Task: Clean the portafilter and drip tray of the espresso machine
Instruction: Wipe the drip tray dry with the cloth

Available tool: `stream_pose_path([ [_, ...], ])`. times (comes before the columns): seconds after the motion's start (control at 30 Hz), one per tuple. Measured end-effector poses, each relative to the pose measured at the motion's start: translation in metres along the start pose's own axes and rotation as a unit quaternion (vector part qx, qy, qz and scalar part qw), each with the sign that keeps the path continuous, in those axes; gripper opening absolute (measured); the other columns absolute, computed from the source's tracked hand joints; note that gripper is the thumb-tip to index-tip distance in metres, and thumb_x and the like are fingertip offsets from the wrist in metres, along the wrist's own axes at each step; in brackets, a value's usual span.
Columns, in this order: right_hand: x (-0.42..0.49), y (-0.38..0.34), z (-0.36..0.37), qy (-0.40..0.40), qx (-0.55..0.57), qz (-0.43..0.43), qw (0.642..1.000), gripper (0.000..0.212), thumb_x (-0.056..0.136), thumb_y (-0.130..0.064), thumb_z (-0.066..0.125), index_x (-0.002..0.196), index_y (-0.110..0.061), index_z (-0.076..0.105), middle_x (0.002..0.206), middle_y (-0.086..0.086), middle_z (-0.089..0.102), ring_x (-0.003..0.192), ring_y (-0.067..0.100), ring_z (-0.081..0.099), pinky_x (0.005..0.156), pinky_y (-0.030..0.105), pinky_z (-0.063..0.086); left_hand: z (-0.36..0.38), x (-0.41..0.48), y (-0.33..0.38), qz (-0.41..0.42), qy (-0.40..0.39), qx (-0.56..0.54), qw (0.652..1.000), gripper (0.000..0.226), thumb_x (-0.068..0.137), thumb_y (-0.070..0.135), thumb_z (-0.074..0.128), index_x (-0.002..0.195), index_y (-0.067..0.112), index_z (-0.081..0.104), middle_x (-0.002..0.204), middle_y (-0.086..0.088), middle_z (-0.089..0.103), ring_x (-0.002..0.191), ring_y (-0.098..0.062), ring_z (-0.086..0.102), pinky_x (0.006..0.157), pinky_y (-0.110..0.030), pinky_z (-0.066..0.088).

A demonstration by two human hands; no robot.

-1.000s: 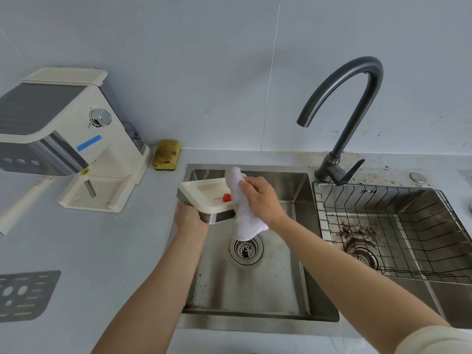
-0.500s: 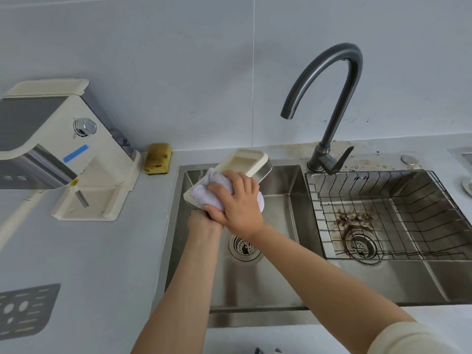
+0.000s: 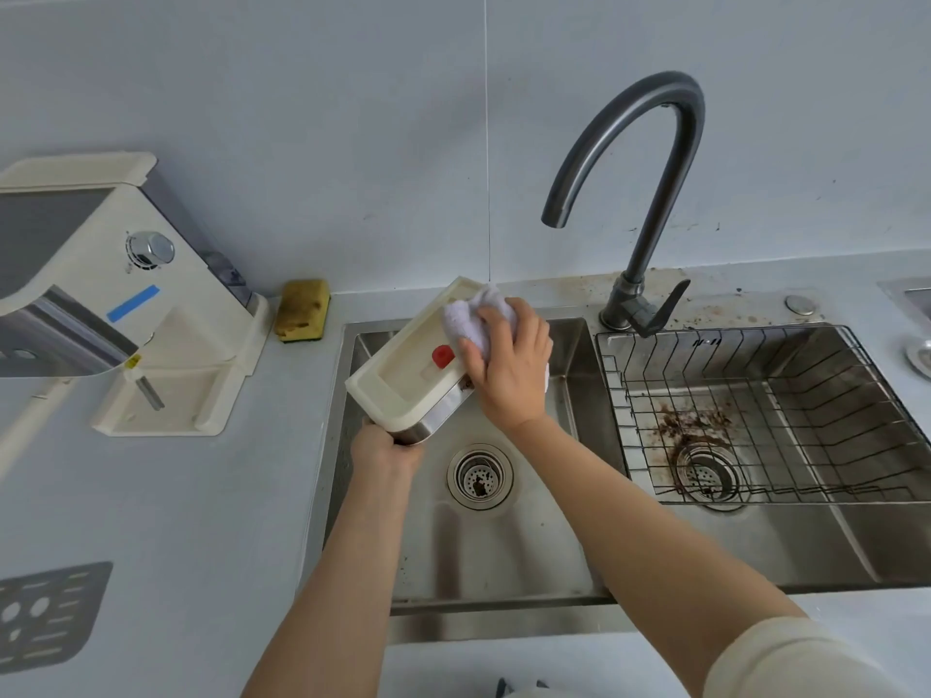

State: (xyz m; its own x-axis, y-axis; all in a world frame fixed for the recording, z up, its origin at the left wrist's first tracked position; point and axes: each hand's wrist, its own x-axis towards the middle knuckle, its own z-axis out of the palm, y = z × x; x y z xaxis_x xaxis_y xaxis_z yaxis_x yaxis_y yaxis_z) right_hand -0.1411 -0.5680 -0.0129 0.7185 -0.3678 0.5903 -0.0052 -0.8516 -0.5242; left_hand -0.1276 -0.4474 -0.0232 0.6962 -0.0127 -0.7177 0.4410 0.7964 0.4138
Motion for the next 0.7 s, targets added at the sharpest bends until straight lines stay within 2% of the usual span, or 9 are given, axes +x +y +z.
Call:
stream_pose_path([
  [0.07, 0.004, 0.002, -0.001, -0.036, 0.034, 0.048, 0.998, 0.052, 0.082, -0.039, 0.041, 0.112, -0.001, 0.063, 0.117, 0.027, 0.055, 0.096, 0.043, 0.054, 0.079, 0.044, 0.042, -0.003, 0.003, 0.003, 0.013, -0.002, 0.005, 1.0, 0.035, 0.093, 0.001, 0.033, 0.116, 0.018, 0.054, 0.127, -0.009, 0.057, 0.105, -0.027, 0.057, 0.075, -0.042, 0.055],
  [0.13, 0.007, 0.003, -0.003, -0.067, 0.075, 0.091, 0.991, 0.06, 0.083, -0.044, 0.034, 0.121, -0.004, 0.057, 0.125, 0.024, 0.048, 0.107, 0.039, 0.047, 0.087, 0.041, 0.035, -0.006, 0.006, 0.006, 0.021, -0.013, 0.006, 1.0, 0.033, 0.094, 0.001, 0.032, 0.106, 0.017, 0.059, 0.108, -0.007, 0.065, 0.088, -0.026, 0.062, 0.052, -0.037, 0.058],
  [0.17, 0.008, 0.004, -0.003, -0.074, 0.101, 0.107, 0.986, 0.062, 0.082, -0.046, 0.032, 0.122, -0.005, 0.055, 0.126, 0.022, 0.046, 0.11, 0.037, 0.045, 0.09, 0.04, 0.034, -0.008, 0.007, 0.009, 0.027, -0.018, 0.006, 0.999, 0.034, 0.094, 0.001, 0.031, 0.099, 0.016, 0.061, 0.096, -0.007, 0.068, 0.081, -0.025, 0.063, 0.049, -0.038, 0.057],
  [0.2, 0.01, 0.005, -0.005, -0.077, 0.135, 0.123, 0.98, 0.063, 0.081, -0.046, 0.031, 0.122, -0.005, 0.055, 0.126, 0.021, 0.045, 0.112, 0.034, 0.043, 0.093, 0.039, 0.033, -0.009, 0.008, 0.011, 0.034, -0.022, 0.006, 0.999, 0.035, 0.094, 0.002, 0.031, 0.094, 0.017, 0.062, 0.089, -0.006, 0.069, 0.078, -0.024, 0.063, 0.049, -0.04, 0.056],
  [0.27, 0.014, 0.007, -0.006, -0.078, 0.207, 0.159, 0.962, 0.053, 0.086, -0.041, 0.035, 0.121, -0.006, 0.054, 0.126, 0.017, 0.044, 0.116, 0.028, 0.04, 0.098, 0.032, 0.031, -0.013, 0.012, 0.017, 0.045, -0.036, 0.013, 0.998, 0.035, 0.095, 0.004, 0.031, 0.096, 0.019, 0.062, 0.093, -0.006, 0.066, 0.085, -0.026, 0.063, 0.054, -0.04, 0.057],
  [0.37, 0.018, 0.013, -0.006, -0.118, 0.285, 0.198, 0.93, 0.031, 0.097, -0.019, 0.038, 0.119, -0.004, 0.053, 0.122, 0.012, 0.048, 0.118, 0.02, 0.038, 0.092, 0.013, 0.027, -0.02, 0.018, 0.028, 0.047, -0.072, 0.037, 0.996, 0.035, 0.098, 0.013, 0.032, 0.122, 0.016, 0.056, 0.119, -0.009, 0.061, 0.112, -0.031, 0.057, 0.084, -0.045, 0.054],
  [0.43, 0.021, 0.02, -0.006, -0.17, 0.338, 0.229, 0.897, 0.03, 0.098, -0.02, 0.034, 0.114, -0.004, 0.053, 0.111, 0.011, 0.051, 0.114, 0.02, 0.042, 0.084, 0.009, 0.031, -0.025, 0.022, 0.037, 0.048, -0.09, 0.056, 0.993, 0.036, 0.098, 0.018, 0.033, 0.129, 0.016, 0.052, 0.126, -0.009, 0.059, 0.117, -0.032, 0.054, 0.096, -0.049, 0.047],
  [0.57, 0.027, 0.031, -0.006, -0.24, 0.392, 0.306, 0.834, 0.032, 0.097, -0.036, 0.029, 0.115, -0.022, 0.052, 0.112, 0.0, 0.057, 0.105, 0.013, 0.052, 0.09, 0.027, 0.036, -0.035, 0.029, 0.051, 0.057, -0.091, 0.111, 0.988, 0.026, 0.097, 0.022, 0.039, 0.106, 0.019, 0.063, 0.096, -0.005, 0.073, 0.096, -0.028, 0.065, 0.07, -0.046, 0.058],
  [0.7, 0.03, 0.04, -0.001, -0.255, 0.392, 0.366, 0.804, 0.035, 0.094, -0.045, 0.03, 0.104, -0.024, 0.056, 0.096, -0.005, 0.06, 0.1, 0.016, 0.056, 0.094, 0.036, 0.044, -0.039, 0.035, 0.055, 0.058, -0.084, 0.155, 0.983, 0.024, 0.096, 0.022, 0.041, 0.099, 0.02, 0.065, 0.092, -0.005, 0.073, 0.092, -0.027, 0.066, 0.076, -0.046, 0.056],
])
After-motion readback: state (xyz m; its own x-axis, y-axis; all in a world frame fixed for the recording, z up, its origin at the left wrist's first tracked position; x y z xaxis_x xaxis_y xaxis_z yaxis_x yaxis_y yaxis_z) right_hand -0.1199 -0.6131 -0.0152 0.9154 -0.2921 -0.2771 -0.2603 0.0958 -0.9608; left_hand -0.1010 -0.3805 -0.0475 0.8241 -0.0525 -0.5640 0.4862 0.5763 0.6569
